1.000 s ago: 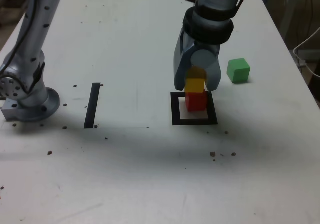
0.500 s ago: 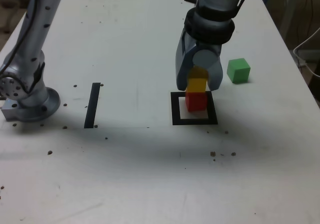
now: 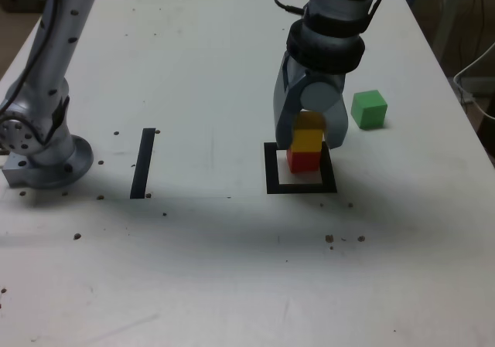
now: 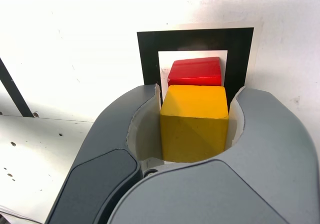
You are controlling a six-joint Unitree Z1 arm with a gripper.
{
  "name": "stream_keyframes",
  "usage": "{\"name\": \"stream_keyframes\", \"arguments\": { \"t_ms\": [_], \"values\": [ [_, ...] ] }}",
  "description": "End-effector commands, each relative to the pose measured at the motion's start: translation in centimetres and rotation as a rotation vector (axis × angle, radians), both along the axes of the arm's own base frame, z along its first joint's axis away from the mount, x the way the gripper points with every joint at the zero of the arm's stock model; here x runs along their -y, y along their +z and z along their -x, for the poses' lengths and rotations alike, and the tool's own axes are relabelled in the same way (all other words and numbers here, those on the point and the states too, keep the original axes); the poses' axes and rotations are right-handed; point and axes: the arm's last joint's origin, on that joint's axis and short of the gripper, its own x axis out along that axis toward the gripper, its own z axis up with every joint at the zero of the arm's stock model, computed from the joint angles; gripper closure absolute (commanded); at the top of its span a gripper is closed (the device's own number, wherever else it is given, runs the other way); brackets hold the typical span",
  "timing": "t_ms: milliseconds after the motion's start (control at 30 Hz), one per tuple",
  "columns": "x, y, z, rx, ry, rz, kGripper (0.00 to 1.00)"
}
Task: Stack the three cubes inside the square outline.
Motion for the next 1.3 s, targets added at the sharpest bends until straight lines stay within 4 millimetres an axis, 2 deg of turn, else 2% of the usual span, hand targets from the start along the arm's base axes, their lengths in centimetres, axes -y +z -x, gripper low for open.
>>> {"name": "stream_keyframes", "arguments": {
  "t_ms": [0,200,400,467,633,700,967,1267],
  "values": [
    [-0.1,-0.3,0.0,-0.008,0.000,0.001,0.53],
    [-0.3,-0.5,0.0,-0.014,0.002,-0.009,0.53],
    [-0.5,-0.6,0.0,-0.016,0.004,-0.019,0.42],
    [-0.5,-0.5,0.0,-0.014,0.004,-0.019,0.35],
    [-0.6,-0.5,0.1,-0.009,0.001,-0.021,0.06],
    [-0.6,-0.5,0.1,-0.011,-0.001,-0.024,0.01],
    [-0.6,0.1,0.7,-0.005,0.007,-0.033,0.00],
    [-0.7,3.1,3.6,0.032,0.067,-0.031,0.00]
  ]
}}
